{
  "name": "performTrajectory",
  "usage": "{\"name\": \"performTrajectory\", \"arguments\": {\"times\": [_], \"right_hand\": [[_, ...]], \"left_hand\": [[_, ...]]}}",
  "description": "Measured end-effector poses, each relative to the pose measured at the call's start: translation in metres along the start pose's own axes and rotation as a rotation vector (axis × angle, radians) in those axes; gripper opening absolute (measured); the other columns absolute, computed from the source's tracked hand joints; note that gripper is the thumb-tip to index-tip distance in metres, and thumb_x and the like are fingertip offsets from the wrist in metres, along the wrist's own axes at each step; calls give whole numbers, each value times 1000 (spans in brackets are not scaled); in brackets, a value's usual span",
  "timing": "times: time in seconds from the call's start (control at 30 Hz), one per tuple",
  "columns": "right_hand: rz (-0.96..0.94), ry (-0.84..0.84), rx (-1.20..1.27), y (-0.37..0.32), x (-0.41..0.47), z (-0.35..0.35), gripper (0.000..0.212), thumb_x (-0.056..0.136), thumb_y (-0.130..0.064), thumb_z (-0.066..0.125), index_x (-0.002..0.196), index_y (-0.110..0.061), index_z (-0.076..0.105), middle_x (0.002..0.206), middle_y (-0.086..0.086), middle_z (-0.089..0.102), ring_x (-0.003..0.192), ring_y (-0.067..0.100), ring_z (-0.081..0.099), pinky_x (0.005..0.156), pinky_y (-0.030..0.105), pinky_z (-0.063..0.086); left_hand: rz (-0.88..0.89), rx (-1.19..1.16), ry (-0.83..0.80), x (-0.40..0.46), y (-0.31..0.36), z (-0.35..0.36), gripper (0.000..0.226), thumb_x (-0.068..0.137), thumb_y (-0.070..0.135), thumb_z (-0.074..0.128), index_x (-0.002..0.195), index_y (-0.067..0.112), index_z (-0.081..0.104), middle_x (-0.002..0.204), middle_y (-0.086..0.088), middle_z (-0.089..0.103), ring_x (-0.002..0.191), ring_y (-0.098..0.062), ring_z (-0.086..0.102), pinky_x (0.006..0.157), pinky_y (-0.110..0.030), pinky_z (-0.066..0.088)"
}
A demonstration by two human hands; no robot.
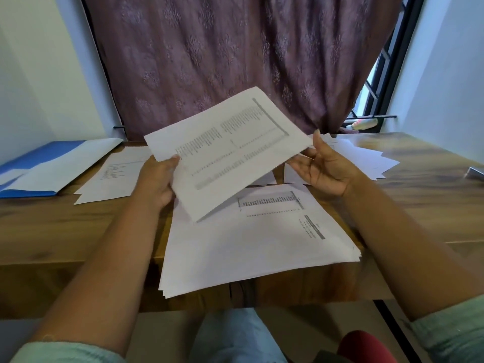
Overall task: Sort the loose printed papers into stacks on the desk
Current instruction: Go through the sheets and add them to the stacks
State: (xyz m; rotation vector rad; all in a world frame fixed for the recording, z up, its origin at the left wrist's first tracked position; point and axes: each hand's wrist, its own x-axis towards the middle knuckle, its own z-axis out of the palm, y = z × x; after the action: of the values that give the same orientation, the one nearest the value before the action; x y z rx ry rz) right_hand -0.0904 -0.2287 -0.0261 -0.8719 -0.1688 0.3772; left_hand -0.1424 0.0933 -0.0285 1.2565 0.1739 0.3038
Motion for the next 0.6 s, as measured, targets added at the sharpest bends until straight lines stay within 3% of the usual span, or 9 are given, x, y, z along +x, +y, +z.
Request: {"name": "performTrajectory", "arguments": {"times": [0.13, 0.27, 0.37, 0.43, 0.5, 0.6], "right_hand": [[-3, 72, -217, 19, 7, 10, 42, 83, -17, 70, 123, -11, 59, 119, 14, 69, 109, 26, 67, 85, 37, 59], [-65, 292, -492, 24, 24, 0, 31, 91, -6, 65, 121, -9, 59, 121, 11, 67, 109, 28, 64, 86, 43, 56], [-228, 586, -761, -3, 32, -23, 45, 88, -15, 70, 129, -10, 51, 126, 8, 62, 112, 29, 60, 95, 45, 51], [-282, 775, -1097, -25, 32, -46, 66, 87, -23, 72, 140, -12, 34, 134, 11, 54, 121, 31, 54, 99, 41, 47], [-266, 841, -1388, -41, 30, -73, 80, 86, -24, 73, 146, -14, 21, 136, 15, 50, 125, 35, 49, 100, 45, 42], [-81, 852, -1944, -52, 31, -99, 79, 84, -31, 73, 148, -20, 28, 144, 17, 36, 131, 39, 37, 103, 50, 39]], "left_hand": [[28, 7, -70, -7, -12, 39, 25, 103, 9, 45, 122, 20, 57, 116, -2, 68, 103, -22, 66, 77, -45, 59], [-120, 122, -238, -14, -20, 69, 24, 105, 16, 41, 125, 15, 55, 111, -4, 69, 99, -21, 68, 78, -40, 60], [-69, 783, -572, -9, -26, 71, 29, 97, 39, 58, 115, 17, 62, 106, 2, 69, 99, -15, 64, 87, -31, 52], [66, 1153, -670, -4, -35, 69, 40, 81, 55, 70, 106, 25, 63, 109, 10, 63, 101, -10, 56, 86, -28, 48], [192, 1363, -675, -2, -42, 73, 59, 68, 68, 74, 112, 33, 56, 114, 13, 51, 107, -10, 46, 90, -31, 44], [216, 1497, -668, 4, -45, 81, 80, 56, 78, 74, 119, 36, 50, 117, 12, 44, 112, -12, 39, 92, -34, 43]]}}
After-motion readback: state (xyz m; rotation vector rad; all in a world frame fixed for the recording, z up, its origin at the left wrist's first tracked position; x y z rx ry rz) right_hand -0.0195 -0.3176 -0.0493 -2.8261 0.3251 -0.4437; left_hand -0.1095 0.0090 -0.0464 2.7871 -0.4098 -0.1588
